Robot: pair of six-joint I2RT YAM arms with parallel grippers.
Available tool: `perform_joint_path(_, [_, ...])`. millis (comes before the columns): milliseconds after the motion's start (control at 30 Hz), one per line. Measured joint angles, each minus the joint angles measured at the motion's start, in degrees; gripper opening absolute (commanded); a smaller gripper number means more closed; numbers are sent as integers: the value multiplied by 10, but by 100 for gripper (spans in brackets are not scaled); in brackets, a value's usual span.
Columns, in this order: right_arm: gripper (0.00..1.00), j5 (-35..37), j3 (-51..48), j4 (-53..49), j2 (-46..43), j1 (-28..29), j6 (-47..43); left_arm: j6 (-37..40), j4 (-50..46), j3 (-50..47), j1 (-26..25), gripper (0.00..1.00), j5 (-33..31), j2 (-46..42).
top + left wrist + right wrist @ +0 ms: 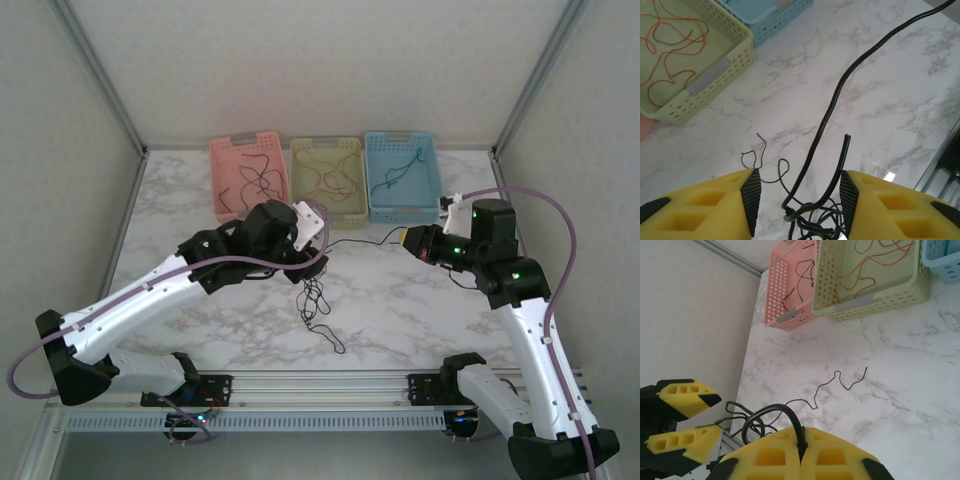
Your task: Untangle the cables
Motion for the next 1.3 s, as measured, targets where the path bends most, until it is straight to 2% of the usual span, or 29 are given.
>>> perform_joint_path(167, [0,0,0,-3,1,1,0,12,-13,1,-4,50,-17,14])
perform_joint_path(367, [0,0,0,-3,2,1,-1,19,-18,1,-9,40,-22,20])
perform_joint_path(533, [0,0,0,-10,2,1,-1,19,-19,1,-9,26,-26,20])
perform_joint_path(667, [0,0,0,-12,3,1,-1,18,-19,1,-10,7,-28,20])
perform_joint_path(767, [0,1,0,-12,4,1,-1,18,-19,0,-10,0,-33,20])
perform_joint_path(1033, [0,14,0,-13,6,1,-5,15,-14,-23,-11,0,-52,4])
perform_joint_path(1133, [0,45,0,-23,6,1,-16,-2,-13,-33,-11,0,-91,-19])
perform_joint_path(1300, [0,141,-3,-49,5,-1,-37,-51,-13,-52,-10,0,-183,-85])
